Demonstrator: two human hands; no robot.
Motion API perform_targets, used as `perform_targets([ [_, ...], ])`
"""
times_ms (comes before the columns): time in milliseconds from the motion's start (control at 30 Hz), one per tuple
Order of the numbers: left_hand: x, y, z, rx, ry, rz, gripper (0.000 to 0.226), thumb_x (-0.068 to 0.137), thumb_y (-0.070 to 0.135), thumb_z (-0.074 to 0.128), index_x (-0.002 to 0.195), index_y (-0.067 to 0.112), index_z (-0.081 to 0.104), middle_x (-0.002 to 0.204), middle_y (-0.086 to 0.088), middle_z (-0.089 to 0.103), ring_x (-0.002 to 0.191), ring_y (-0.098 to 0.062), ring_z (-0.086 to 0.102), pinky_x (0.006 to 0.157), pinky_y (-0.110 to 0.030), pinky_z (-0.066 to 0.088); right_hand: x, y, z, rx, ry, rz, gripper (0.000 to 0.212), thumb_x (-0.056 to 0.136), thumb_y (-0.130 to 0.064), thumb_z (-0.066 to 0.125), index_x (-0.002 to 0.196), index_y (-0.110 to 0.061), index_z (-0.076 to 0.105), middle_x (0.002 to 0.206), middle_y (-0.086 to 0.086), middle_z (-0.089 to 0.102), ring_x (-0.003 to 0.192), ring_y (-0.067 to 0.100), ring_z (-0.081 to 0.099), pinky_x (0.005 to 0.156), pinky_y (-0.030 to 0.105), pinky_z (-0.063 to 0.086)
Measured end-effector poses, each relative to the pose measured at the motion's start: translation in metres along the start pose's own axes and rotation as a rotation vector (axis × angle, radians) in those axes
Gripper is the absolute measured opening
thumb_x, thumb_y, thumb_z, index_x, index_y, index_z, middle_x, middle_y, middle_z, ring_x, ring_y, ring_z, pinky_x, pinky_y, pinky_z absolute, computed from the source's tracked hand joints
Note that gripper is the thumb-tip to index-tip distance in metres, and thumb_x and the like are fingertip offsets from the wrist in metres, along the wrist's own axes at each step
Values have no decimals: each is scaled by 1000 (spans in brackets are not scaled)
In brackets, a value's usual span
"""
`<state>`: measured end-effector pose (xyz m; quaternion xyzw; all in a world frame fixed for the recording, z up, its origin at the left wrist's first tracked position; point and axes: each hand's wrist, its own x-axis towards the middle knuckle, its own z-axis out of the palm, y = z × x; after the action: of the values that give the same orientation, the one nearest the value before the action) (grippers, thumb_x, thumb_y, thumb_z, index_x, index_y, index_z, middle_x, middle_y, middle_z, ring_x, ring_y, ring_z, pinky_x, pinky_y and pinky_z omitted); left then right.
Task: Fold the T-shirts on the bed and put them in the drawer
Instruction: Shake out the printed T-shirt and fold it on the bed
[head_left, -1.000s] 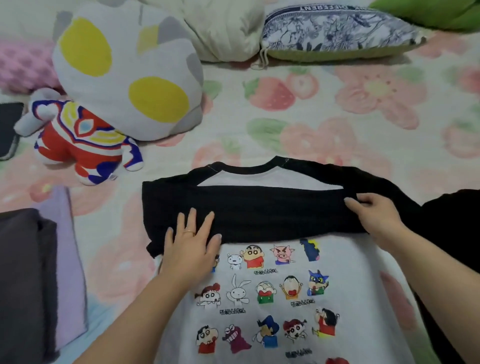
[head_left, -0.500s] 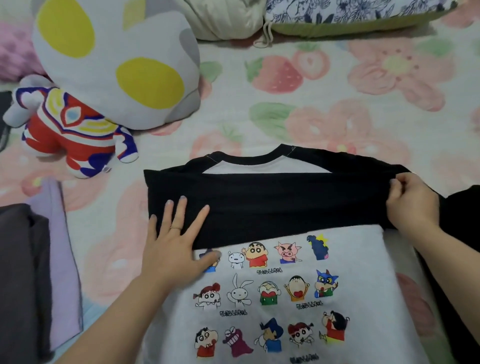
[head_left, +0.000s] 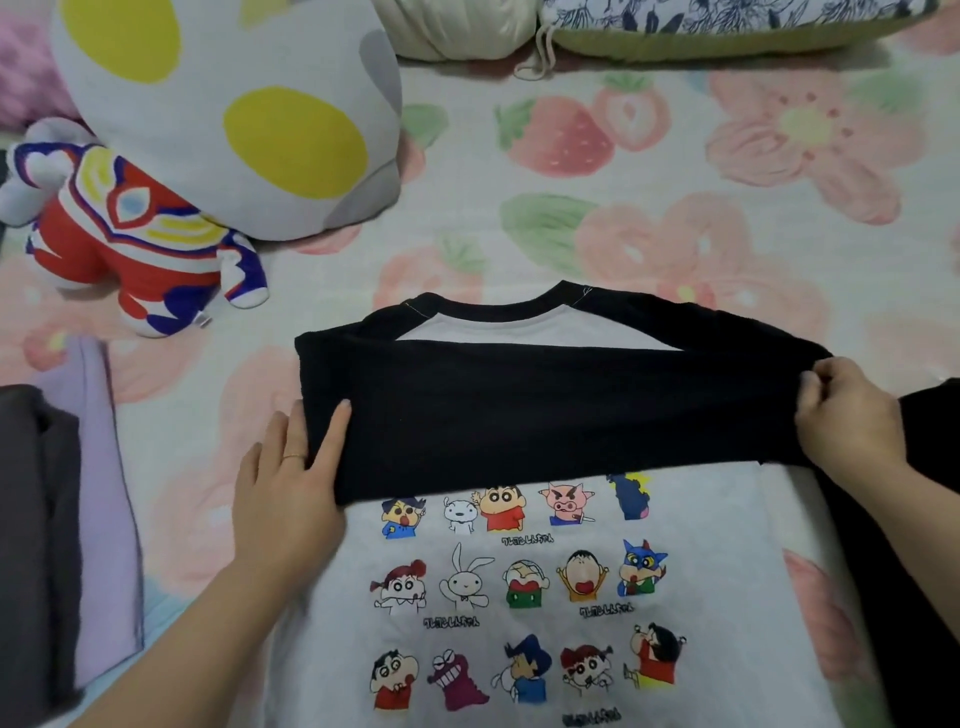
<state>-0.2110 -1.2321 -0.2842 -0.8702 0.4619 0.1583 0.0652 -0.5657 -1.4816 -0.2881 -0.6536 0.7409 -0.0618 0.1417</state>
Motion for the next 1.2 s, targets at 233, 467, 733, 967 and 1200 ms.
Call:
perform_targets([
  [233,15,68,-30,-389,267,257,56,87,40,29,126,10,56,140,-15,45,136,-35,30,110,-53,18,-76,-94,5,212,120,-362,30,84,-9,48,111,-4,60,111,22,58,107,38,50,89,39,35],
  [467,63,54,25,-122,64,46,69,81,76,15,138,50,-13,147,20,-25,142,-20,-19,108,-60,-8,-104,-131,88,-107,-256,-802,57,98,-43,20,148,-29,-2,155,-12,-10,144,9,-9,113,31,-12],
  [733,66,43,14,-78,228,-25,64,91,61,17,147,37,-2,157,2,-8,144,-23,-14,113,-45,-12,-42,-49,40,-318,-187,-367,59,97,-39,15,148,-16,-6,158,0,-8,145,19,-9,118,40,-5],
  [967,40,94,37,-55,234,204,65,80,66,3,138,43,-13,152,9,-13,143,-20,-13,113,-47,-8,-111,-136,86,-124,-240,-839,56,98,-40,19,148,-23,-1,157,-7,-3,145,12,-7,112,33,-15],
  [1200,65,36,23,-3,165,106,80,71,74,7,141,35,-3,157,-3,5,144,-29,3,114,-45,5,-30,-46,52,-315,-164,-614,56,99,-33,19,149,-19,-3,158,-4,-1,145,12,-2,114,29,-10],
])
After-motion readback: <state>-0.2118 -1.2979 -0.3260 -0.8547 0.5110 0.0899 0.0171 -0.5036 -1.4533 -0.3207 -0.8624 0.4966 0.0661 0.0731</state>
